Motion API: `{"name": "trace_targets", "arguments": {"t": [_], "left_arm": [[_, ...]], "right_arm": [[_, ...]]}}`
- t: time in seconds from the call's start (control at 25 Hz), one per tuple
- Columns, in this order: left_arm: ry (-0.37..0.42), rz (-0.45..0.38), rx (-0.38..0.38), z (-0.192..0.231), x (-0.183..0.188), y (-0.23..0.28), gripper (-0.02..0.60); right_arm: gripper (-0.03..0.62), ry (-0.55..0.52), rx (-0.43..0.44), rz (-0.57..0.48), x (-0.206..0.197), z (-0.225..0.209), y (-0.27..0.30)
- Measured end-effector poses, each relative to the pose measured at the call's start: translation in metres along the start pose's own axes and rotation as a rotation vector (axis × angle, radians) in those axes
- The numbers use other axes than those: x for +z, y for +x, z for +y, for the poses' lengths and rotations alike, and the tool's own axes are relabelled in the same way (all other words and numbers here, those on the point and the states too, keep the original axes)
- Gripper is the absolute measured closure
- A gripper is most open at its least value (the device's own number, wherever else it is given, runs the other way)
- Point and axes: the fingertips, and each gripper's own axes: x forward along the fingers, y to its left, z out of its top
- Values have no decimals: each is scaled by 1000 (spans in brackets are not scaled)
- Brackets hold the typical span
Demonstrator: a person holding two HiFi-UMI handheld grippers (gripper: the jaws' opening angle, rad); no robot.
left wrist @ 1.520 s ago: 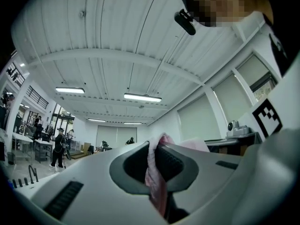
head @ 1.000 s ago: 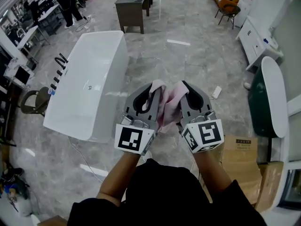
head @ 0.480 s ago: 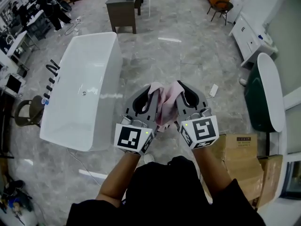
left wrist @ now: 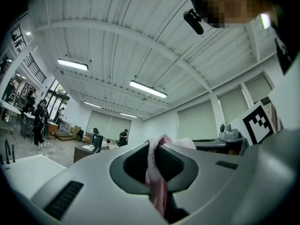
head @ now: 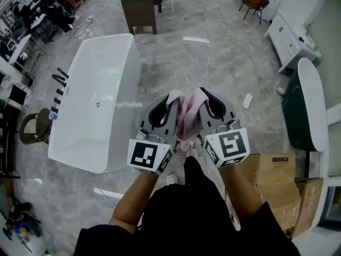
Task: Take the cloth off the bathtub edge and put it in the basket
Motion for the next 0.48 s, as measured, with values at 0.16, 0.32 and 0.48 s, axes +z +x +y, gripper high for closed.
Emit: {"name": "trace_targets", "arguments": {"t": [0.16,0.32,0.48], "left_arm": [[28,-5,4,0,0,33,549],[36,10,34,11,-8,61,549],[33,13,55,16,-20,84,549]], "right_arm": [[560,3,53,-12,-3,-19,21],[560,15,77,-15,-5,-40,41],[560,23,116,-4,-16,-51,56]]}}
